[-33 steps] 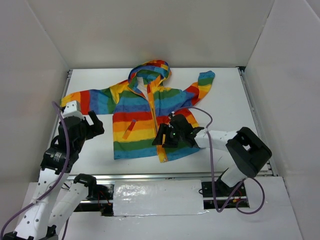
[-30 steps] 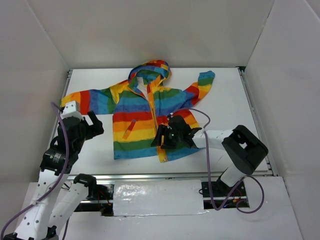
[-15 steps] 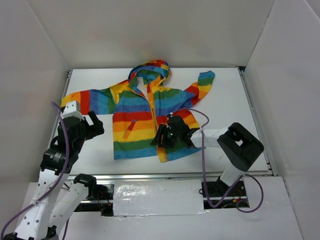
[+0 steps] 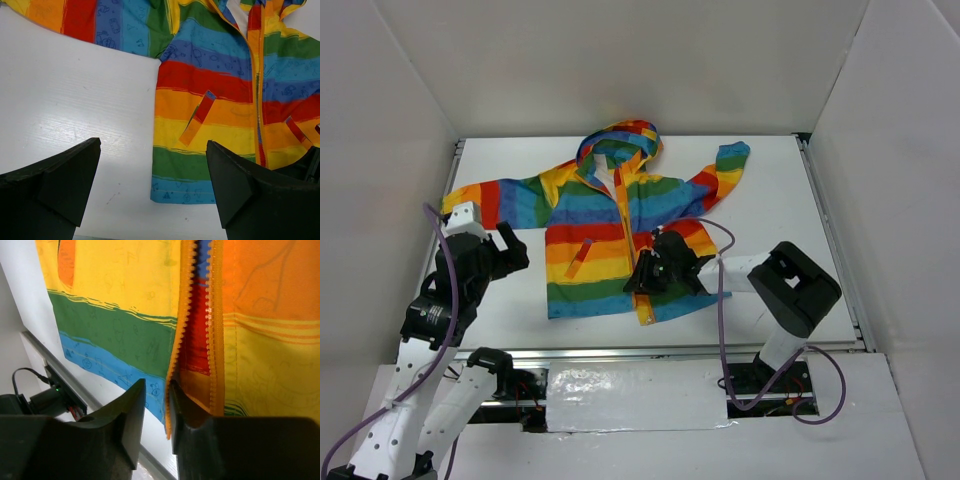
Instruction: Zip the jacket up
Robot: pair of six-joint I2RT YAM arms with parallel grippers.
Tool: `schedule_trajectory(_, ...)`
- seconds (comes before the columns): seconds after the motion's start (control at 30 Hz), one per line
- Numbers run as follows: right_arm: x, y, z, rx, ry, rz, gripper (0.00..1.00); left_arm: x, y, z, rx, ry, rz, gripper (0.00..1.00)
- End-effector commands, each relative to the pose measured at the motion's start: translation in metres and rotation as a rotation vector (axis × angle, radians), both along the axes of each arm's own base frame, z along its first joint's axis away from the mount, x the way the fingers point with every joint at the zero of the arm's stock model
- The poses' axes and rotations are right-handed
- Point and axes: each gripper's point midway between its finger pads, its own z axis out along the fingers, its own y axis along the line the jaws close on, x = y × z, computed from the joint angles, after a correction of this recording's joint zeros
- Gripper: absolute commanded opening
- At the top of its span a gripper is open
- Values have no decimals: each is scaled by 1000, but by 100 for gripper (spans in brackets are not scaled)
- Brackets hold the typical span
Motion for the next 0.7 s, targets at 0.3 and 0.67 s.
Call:
schedule_trajectory(0.3,11,15,44,168,-134,27,0,5,-38,9,-133,-18,-161,99)
schedule_trajectory(0.67,-12,23,99,481,-258,104,0,-31,-160,-70,-734,166,-600,92)
